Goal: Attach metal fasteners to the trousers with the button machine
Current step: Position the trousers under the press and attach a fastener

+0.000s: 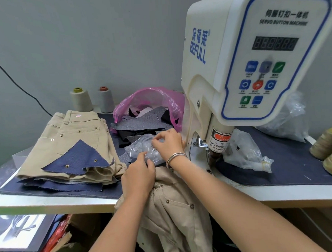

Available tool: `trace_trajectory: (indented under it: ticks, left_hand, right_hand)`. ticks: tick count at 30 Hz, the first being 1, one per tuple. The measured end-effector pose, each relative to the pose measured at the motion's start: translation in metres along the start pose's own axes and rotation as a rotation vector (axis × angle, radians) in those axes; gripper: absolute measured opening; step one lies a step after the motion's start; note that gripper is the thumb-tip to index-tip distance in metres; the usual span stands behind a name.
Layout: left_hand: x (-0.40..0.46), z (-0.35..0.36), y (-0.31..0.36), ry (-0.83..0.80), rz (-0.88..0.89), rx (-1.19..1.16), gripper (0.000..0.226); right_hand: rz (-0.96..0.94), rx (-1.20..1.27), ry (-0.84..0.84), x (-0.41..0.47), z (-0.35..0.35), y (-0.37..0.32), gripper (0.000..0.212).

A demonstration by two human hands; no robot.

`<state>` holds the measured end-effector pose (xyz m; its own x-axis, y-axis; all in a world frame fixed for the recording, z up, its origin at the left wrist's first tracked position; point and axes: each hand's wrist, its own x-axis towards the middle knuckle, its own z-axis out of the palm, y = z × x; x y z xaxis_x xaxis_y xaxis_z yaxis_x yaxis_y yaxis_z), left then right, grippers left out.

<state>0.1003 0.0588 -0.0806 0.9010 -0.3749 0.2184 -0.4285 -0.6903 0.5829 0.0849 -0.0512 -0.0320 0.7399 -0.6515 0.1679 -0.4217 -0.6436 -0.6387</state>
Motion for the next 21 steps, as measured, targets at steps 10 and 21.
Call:
trace_trajectory:
  ticks: [10,21]
  left_hand:
    - [0.001,0.002,0.0,0.016,0.011,-0.003,0.039]
    - [0.001,0.003,-0.001,0.025,0.007,-0.001,0.039]
  right_hand:
    - [-0.068,0.543,-0.037,-0.134,-0.083,0.049,0.029]
    - [-0.255,-0.192,-0.027,-0.095,-0.126,0.097,0.002]
